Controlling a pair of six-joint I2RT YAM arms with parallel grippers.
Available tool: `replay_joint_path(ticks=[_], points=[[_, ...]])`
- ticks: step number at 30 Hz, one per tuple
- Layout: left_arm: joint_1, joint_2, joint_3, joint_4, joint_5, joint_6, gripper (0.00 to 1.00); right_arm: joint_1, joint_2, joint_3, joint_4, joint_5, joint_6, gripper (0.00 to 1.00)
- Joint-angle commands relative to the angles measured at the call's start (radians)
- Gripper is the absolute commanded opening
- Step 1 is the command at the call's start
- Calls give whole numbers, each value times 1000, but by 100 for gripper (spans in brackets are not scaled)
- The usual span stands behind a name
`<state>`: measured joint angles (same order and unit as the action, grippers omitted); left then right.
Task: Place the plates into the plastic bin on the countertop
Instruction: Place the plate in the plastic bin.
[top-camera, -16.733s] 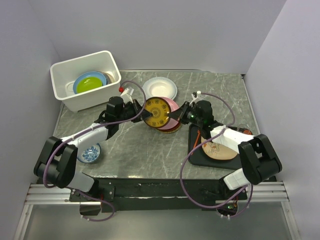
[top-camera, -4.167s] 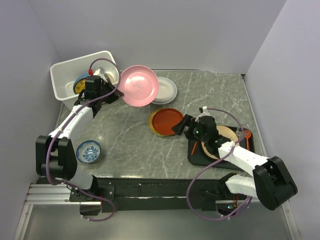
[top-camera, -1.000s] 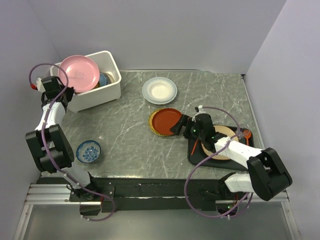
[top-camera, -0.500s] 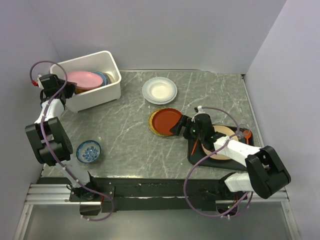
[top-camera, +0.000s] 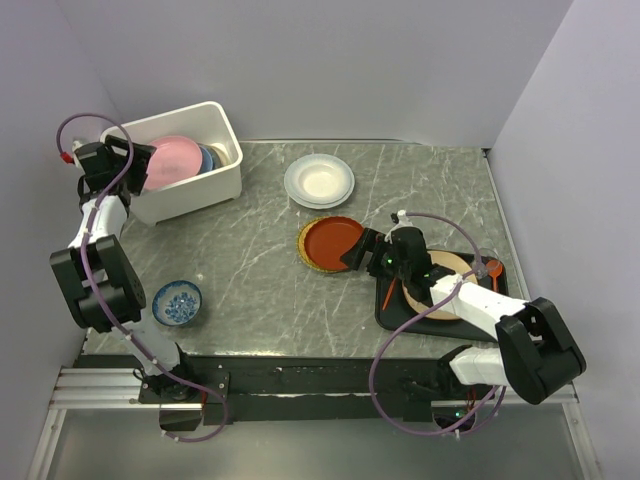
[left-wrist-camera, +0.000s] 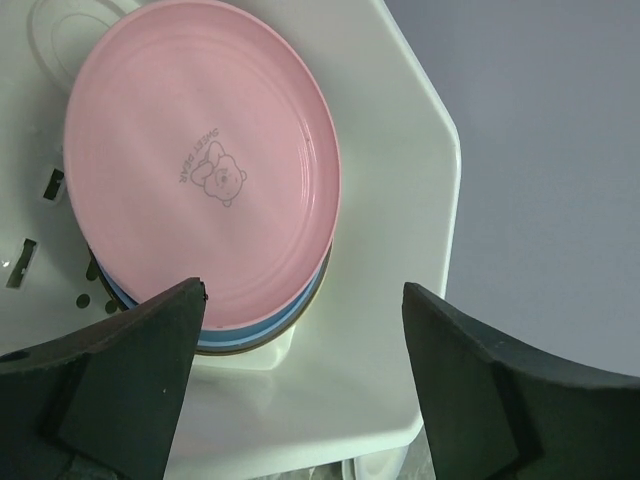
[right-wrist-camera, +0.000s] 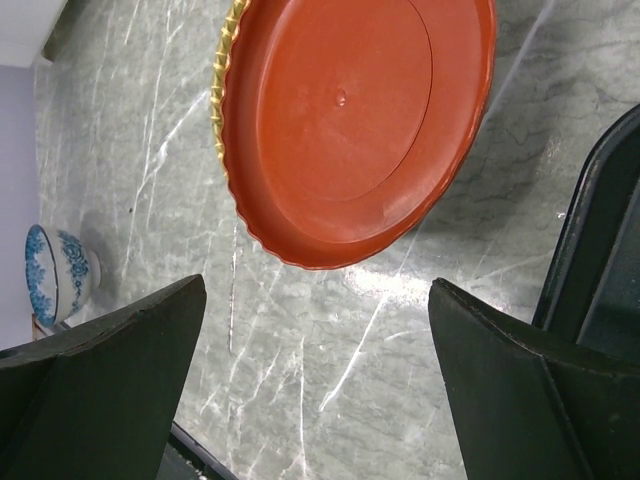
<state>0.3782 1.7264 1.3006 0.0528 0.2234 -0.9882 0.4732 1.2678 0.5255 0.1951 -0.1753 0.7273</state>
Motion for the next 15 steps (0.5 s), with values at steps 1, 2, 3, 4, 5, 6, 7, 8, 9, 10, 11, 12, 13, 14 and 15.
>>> replay_joint_path(ticks=[1,2,3,4,5,6,7,8,9,10,11,12,13,14,15], points=[[-12,-71,-12,21,31,28,85,-4,-25,4,12,23,-11,99],[-21,-79,-11,25,42,31,85,-5,-24,5,10,25,-11,99],[-25,-80,-12,28,47,37,85,-5,-22,5,9,28,-11,99],[-33,-82,-6,28,51,42,85,-5,-21,4,7,33,-11,99],[-47,-88,-6,30,60,52,85,-5,-22,4,7,36,-8,99],[-54,-90,-3,28,62,57,86,-7,-24,4,6,45,-6,99],[-64,-93,6,28,68,65,85,-7,-24,2,4,49,-6,99],[-85,-97,11,27,71,83,85,-10,-25,1,7,54,-3,99],[-96,-102,19,16,71,92,86,-11,-28,-2,9,63,-3,99],[-108,-105,29,13,73,101,86,-13,-28,-2,10,68,-2,99],[-134,-116,32,10,71,126,86,-18,-27,-1,10,72,1,98],[-150,-120,38,-4,67,138,86,-18,-22,2,12,80,1,98],[-163,-126,48,-8,65,149,86,-21,-16,4,12,83,1,98],[-192,-137,49,-11,65,166,86,-24,-10,11,17,85,1,97],[-208,-143,51,-13,65,175,86,-25,5,16,18,85,1,97]])
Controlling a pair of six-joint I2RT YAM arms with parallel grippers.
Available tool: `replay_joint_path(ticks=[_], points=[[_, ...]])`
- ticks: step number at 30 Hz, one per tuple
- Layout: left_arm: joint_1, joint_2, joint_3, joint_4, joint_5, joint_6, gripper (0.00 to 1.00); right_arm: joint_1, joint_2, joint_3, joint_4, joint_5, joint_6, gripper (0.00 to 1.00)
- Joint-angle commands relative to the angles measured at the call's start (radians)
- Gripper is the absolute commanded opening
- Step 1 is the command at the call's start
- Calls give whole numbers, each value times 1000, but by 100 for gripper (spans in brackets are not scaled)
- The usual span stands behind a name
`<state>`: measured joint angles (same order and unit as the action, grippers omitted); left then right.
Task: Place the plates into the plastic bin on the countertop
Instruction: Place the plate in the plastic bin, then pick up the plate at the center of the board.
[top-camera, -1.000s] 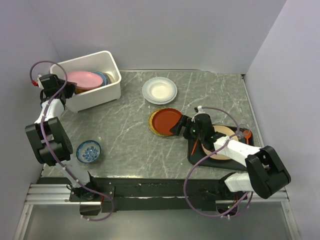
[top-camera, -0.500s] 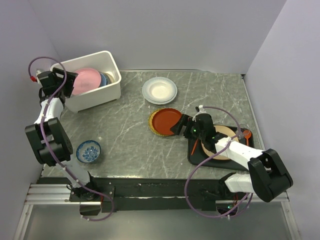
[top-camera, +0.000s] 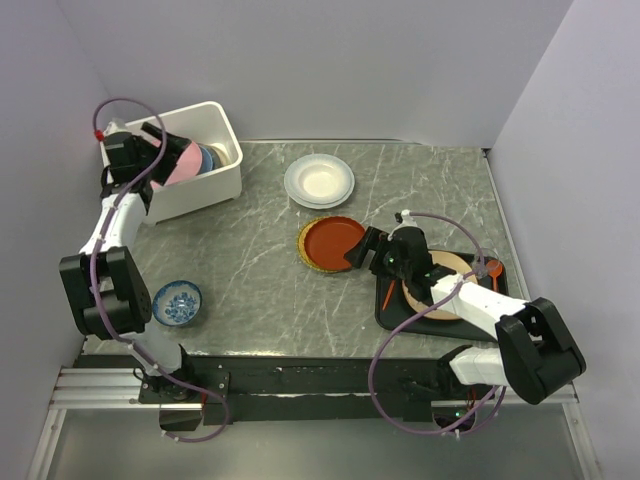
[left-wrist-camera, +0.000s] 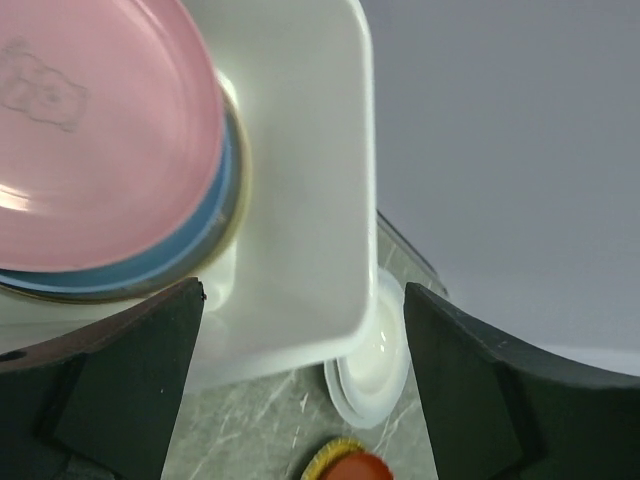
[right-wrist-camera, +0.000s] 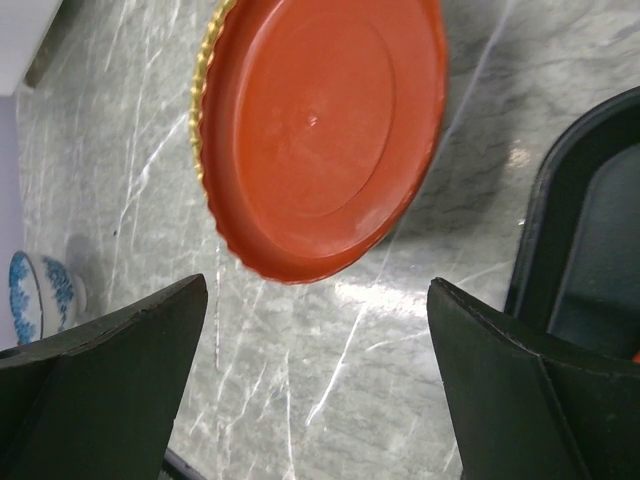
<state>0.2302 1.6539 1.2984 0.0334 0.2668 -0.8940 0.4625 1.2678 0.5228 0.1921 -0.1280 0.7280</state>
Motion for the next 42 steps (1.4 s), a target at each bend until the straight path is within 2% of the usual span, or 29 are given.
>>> replay_joint_path(ticks=[1,9,14,17,22,24,26,29,30,32,33,36,42], points=[[-77,-75,58,0,20,90,86,-16,14,23,23,39,2,96],[-271,-112,45,-27,-17,168,86,-21,113,26,115,15,44,89],[-382,-111,35,-61,-37,219,87,-22,162,29,153,18,70,75],[-419,-108,10,-70,-43,243,86,-24,179,37,152,27,74,67],[-451,-97,-57,-67,-28,257,87,-28,193,28,161,56,94,60],[-463,-94,-79,-69,-23,264,87,-28,194,25,164,62,103,51],[-476,-88,-93,-63,-18,264,87,-31,196,31,152,77,106,50],[-494,-83,-114,-55,-11,259,86,-31,197,34,152,88,110,42],[-499,-86,-135,-46,-12,253,87,-33,199,34,152,88,110,32],[-517,-98,-163,3,-9,247,87,-35,194,36,144,93,111,22],[-526,-100,-183,11,-11,244,87,-35,189,36,142,96,113,12],[-552,-95,-205,29,-8,247,87,-36,160,26,133,108,111,3],[-583,-80,-241,52,-11,271,88,-41,90,8,112,126,105,0]])
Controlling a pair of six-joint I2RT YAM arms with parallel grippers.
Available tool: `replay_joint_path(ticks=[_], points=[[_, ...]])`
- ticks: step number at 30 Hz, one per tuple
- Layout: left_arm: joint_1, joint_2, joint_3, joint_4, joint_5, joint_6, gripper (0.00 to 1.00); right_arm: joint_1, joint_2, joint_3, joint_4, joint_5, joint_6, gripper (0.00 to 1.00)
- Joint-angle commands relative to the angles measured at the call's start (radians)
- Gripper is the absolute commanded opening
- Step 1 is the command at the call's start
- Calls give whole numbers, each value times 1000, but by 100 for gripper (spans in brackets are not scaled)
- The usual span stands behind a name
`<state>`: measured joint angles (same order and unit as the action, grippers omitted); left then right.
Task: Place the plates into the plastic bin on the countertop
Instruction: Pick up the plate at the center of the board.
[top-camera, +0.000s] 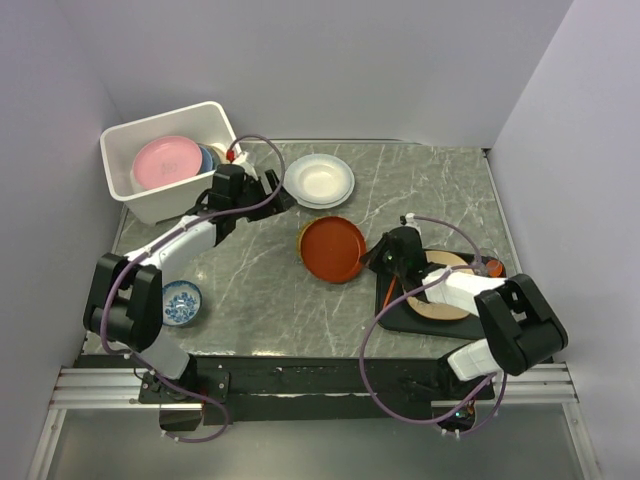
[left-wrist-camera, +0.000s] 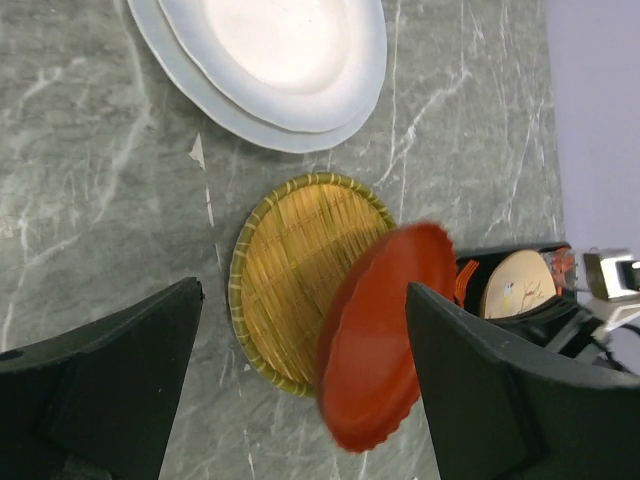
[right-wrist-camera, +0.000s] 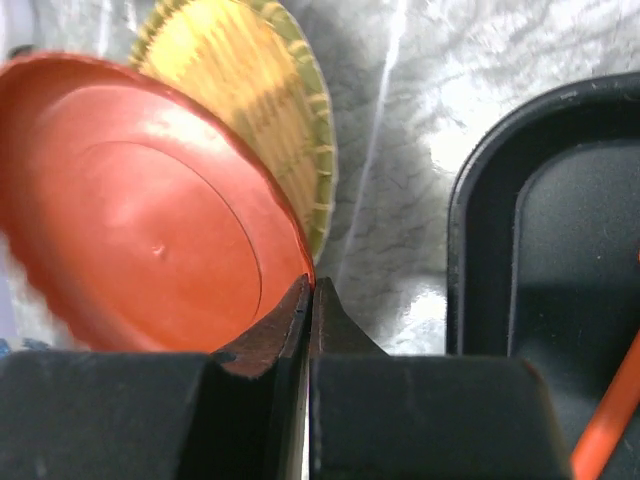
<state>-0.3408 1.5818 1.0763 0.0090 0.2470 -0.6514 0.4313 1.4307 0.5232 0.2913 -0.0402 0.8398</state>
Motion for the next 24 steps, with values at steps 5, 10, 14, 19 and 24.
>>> replay_joint_path(ticks=[5,10,14,19,24], points=[[-14,-71,-108,153,38,55,88,-16,-116,3,5,39,-8,0],[-18,-112,-177,252,147,82,88,-19,-131,17,-3,33,-11,0],[-18,-143,-261,367,216,76,88,-20,-134,23,-9,31,-19,0],[-30,-137,-291,431,307,78,88,-20,-148,15,-1,19,-19,0],[-62,-95,-288,453,360,91,88,-20,-171,24,-17,7,-33,0]])
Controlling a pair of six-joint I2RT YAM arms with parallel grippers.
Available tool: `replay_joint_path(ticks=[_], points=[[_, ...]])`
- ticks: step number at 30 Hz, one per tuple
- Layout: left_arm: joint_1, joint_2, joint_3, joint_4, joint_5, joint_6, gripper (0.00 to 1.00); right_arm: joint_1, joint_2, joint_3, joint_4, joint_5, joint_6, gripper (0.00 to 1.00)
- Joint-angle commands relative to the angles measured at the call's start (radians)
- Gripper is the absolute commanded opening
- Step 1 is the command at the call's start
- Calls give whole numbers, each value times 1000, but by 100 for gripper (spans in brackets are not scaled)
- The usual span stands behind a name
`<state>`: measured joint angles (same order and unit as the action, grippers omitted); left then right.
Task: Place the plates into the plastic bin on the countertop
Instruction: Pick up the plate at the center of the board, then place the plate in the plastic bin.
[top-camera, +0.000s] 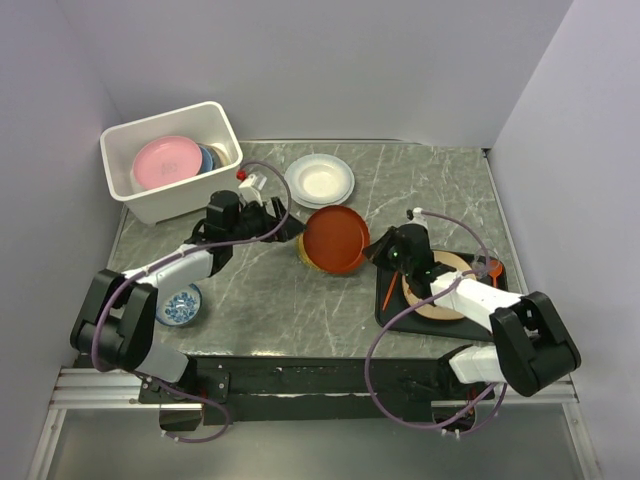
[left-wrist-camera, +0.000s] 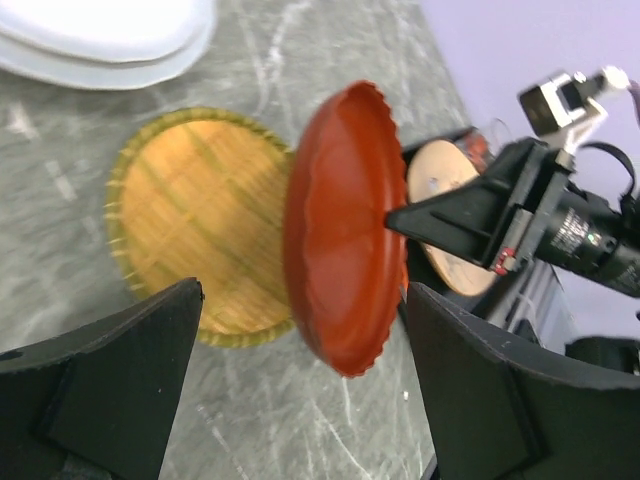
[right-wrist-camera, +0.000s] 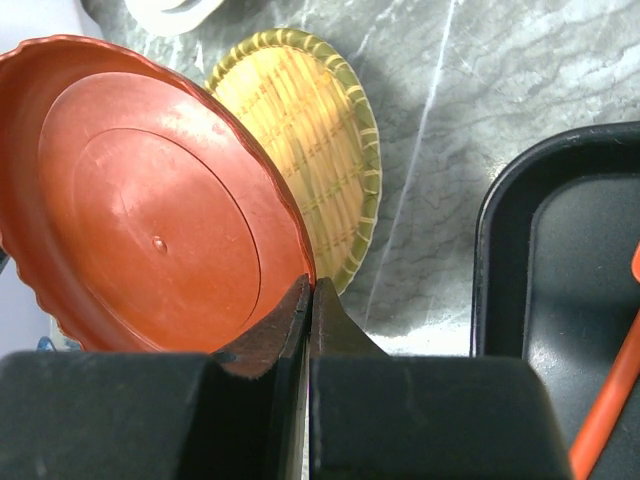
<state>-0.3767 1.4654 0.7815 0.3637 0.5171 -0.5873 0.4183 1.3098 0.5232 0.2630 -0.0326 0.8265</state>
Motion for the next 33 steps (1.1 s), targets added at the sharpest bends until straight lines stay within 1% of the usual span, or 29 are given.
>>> replay_joint_path(ticks=[1,6,9,10,12,13,15,16,18,19,21,22,24,25,27,28,33], points=[[-33,30,10,103,103,26,87,-7,-52,26,10,-4,-21,0],[-80,91,38,106,107,27,84,-6,-69,24,10,-27,-24,0],[-100,125,55,103,104,27,79,-6,-78,21,12,-35,-26,0],[-103,130,65,101,103,27,70,-9,-78,20,13,-38,-26,0],[-110,148,71,101,104,26,56,-7,-81,18,13,-41,-29,0],[-110,151,76,100,104,24,36,-7,-81,18,13,-46,-30,2],[-110,153,81,92,90,26,16,-6,-78,18,18,-53,-36,6],[-110,150,84,78,80,26,1,-7,-81,17,25,-62,-38,21],[-110,138,87,63,55,35,1,-7,-92,0,56,-69,-33,37],[-110,133,87,48,47,38,1,-7,-98,-6,67,-72,-32,52],[-110,118,90,37,34,49,1,-7,-110,-17,82,-72,-30,66],[-110,116,90,32,23,49,1,-7,-115,-17,81,-70,-30,78],[-108,111,96,26,17,53,1,-7,-126,-14,70,-67,-33,86],[-110,115,98,24,12,53,1,-7,-130,-14,67,-66,-33,93],[-110,127,111,18,14,57,1,-7,-147,-18,58,-58,-35,99],[-110,131,117,15,17,57,1,-7,-153,-23,55,-55,-33,100],[-110,151,140,8,9,58,1,-7,-213,-48,22,-29,-41,100]])
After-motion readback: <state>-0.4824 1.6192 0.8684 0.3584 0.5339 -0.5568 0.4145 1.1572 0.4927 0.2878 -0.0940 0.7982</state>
